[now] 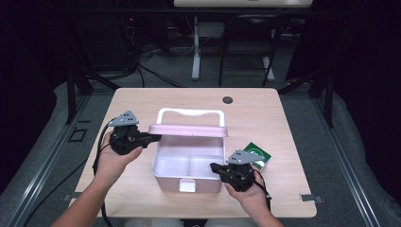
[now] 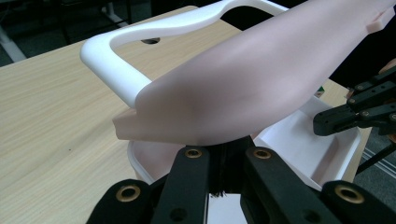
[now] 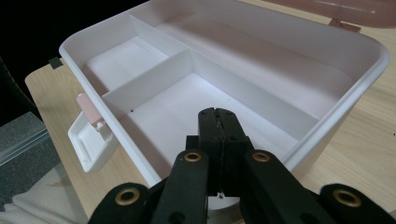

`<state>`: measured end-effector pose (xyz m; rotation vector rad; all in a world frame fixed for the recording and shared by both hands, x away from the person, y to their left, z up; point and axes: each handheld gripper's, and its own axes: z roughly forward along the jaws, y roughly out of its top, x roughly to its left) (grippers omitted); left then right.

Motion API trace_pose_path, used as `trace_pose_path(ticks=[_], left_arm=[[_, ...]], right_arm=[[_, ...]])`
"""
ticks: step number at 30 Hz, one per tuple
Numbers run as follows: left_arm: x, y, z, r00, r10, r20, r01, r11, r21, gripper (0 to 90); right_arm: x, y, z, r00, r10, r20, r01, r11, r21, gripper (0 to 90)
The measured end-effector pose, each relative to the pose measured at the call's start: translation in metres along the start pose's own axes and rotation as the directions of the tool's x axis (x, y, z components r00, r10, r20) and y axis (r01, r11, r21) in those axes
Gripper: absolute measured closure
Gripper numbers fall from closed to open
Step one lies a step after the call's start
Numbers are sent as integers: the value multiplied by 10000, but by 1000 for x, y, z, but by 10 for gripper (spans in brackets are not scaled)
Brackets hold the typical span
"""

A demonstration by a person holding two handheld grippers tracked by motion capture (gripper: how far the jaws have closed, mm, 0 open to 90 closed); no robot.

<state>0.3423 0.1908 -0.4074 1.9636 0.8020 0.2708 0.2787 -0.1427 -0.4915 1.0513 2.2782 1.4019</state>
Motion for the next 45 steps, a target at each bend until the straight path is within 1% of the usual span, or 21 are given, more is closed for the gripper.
trace_pose_path(ticks=[10, 15, 17, 19, 27, 30, 32, 39, 42, 45], left_arm=[[2, 2, 2, 10000, -59, -11, 59, 10000, 42, 899], [3, 3, 2, 10000, -89, -36, 89, 9999, 47, 898], [3, 4, 2, 9999, -105, -31, 106, 9999, 54, 898], [3, 4, 2, 9999, -96, -42, 96, 9999, 55, 898], [2, 6, 1, 9999, -94, -42, 94, 9999, 94, 898], [2, 7, 1, 10000, -82, -27, 83, 9999, 74, 898], [1, 9, 1, 10000, -40, -88, 40, 10000, 71, 898], [3, 12, 2, 9998, -81, -166, 82, 10000, 54, 898], [4, 15, 2, 9997, -71, -237, 73, 9999, 84, 898], [5, 19, 3, 9996, -65, -279, 67, 9999, 98, 898]], right_arm=[[2, -1, 1, 10000, -28, -90, 29, 10000, 28, 900], [1, -1, 1, 9999, -53, -111, 53, 10000, 58, 900], [0, -1, 0, 10000, -49, -81, 50, 9999, 148, 900], [-1, -2, 0, 9998, 15, -184, -13, 9999, 101, 900], [-2, -2, 0, 9998, -86, -190, 88, 9999, 131, 900], [-3, -2, -1, 9998, -47, -191, 50, 9999, 141, 900], [-4, -2, -2, 9999, -14, -170, 16, 9999, 141, 900], [-4, -3, -2, 9998, -40, -195, 42, 9999, 138, 900], [-4, -2, -2, 9997, 55, -218, -51, 9999, 157, 900], [-5, -3, -2, 9998, -10, -211, 13, 9999, 145, 900]])
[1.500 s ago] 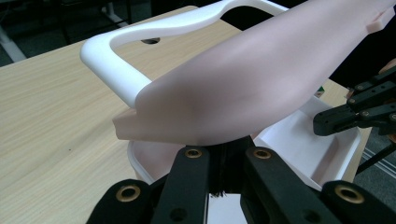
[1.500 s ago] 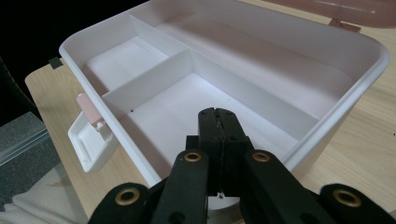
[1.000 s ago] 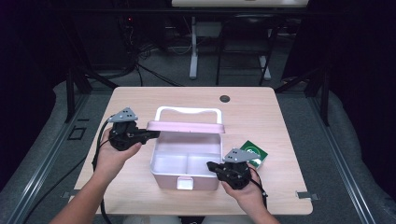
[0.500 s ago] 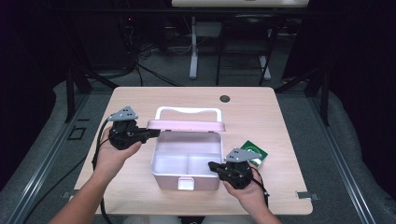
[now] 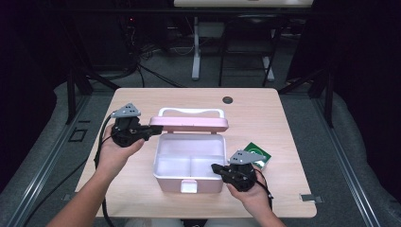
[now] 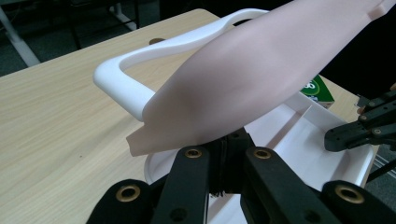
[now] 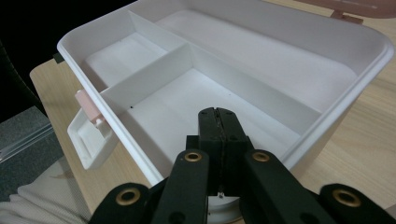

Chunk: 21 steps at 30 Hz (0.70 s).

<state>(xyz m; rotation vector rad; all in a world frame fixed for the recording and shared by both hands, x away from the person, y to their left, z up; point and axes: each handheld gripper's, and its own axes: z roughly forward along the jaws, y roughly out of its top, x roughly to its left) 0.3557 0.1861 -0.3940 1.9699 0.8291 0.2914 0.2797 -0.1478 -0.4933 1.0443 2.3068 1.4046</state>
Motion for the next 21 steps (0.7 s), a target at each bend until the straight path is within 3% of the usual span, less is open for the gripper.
trace_pose_path(ticks=[9, 21], left_arm=[[8, 13, 2, 9996, -157, -215, 158, 9999, 52, 898], [20, 16, 12, 9973, -343, -654, 366, 9988, 334, 896]], right_arm=[[-1, 0, 0, 10000, 34, -35, -34, 10000, -7, 900], [-2, 0, 0, 9999, 84, -85, -84, 10000, -1, 900]])
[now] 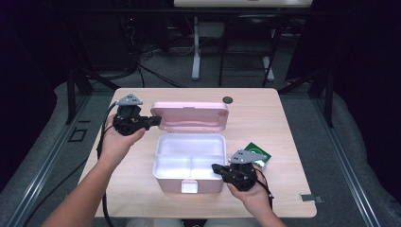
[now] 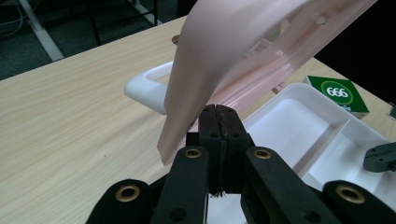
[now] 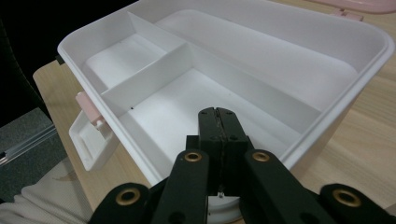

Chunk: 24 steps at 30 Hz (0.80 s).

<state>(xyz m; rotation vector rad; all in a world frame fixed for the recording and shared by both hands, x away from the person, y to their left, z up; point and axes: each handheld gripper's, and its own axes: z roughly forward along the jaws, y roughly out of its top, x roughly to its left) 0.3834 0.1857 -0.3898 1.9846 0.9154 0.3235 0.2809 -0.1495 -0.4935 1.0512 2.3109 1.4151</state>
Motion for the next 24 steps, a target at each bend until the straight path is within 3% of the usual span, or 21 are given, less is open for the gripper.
trace_pose_path(ticks=[24], left_arm=[[10, 1, 19, 9987, -13, -515, 52, 9971, 763, 887]], right_arm=[[0, 0, 0, 10000, -1, -6, 1, 10000, 7, 900]])
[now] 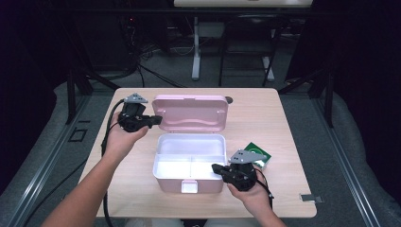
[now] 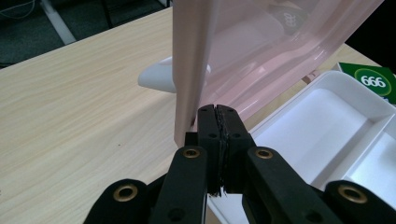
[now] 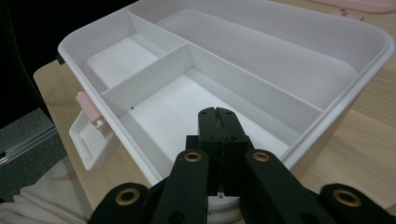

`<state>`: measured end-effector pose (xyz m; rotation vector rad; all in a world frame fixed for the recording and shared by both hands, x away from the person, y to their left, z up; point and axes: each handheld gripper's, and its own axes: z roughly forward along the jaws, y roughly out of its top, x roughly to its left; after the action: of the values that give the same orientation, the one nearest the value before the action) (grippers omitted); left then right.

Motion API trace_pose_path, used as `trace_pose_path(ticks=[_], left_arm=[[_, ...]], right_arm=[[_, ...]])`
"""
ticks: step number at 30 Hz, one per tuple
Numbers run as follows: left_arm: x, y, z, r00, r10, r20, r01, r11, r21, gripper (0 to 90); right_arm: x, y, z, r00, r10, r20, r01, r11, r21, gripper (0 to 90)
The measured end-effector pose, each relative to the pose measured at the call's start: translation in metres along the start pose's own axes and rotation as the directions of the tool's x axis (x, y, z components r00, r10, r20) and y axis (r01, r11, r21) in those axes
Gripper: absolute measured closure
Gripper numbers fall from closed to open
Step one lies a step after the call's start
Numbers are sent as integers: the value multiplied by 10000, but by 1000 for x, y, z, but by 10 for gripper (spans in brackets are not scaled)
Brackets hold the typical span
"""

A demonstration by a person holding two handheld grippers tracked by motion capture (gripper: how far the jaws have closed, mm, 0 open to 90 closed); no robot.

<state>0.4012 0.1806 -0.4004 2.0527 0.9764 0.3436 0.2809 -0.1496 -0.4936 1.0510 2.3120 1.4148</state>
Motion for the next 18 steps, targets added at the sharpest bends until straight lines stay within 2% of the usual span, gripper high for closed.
trace_pose_path(ticks=[10, 18], left_arm=[[3, 0, 9, 9999, 41, -151, -36, 9994, 343, 872], [7, -4, 16, 9998, -99, -188, 110, 9982, 592, 848]], right_arm=[[0, 0, 0, 10000, 28, 2, -28, 10000, 4, 900], [0, 0, 0, 10000, 13, -57, -13, 10000, 16, 900]])
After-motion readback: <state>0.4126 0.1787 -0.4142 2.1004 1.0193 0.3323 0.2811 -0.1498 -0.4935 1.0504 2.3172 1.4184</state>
